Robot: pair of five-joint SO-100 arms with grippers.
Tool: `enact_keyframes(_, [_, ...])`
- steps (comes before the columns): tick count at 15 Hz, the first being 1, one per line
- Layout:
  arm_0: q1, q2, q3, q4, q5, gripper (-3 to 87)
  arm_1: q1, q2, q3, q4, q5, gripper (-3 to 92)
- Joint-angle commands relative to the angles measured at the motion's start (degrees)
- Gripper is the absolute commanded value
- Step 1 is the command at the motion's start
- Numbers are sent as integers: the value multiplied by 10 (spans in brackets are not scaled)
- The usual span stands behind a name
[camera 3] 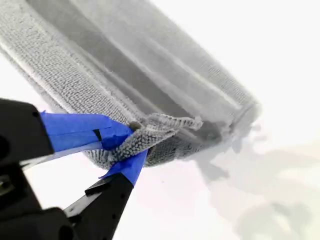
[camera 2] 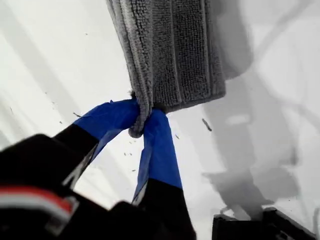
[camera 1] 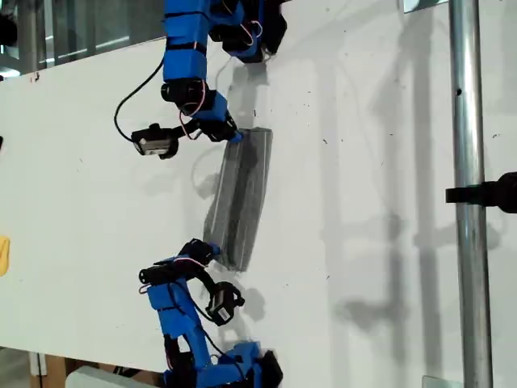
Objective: Grasp corners of a towel and fold twice.
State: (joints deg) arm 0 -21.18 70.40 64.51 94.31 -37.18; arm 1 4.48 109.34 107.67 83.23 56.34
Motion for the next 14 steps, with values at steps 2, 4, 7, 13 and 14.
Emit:
enact_keyframes(2, [83, 58, 71, 8, -71, -29, -75, -2, 49, -28, 103, -3])
enact_keyframes(4, [105, 72, 149, -46, -101, -29, -82, 5, 120, -73, 134, -3])
enact_keyframes(7, [86, 63, 257, -163, -113, -29, -75, 6, 191, -141, 147, -3])
enact_keyframes(13, [-4, -6, 243, -202, -36, 43, -38, -1, 236, -218, 130, -3])
enact_keyframes(14, [-18, -2, 237, -181, -26, 140, -27, 0, 245, -228, 127, -3])
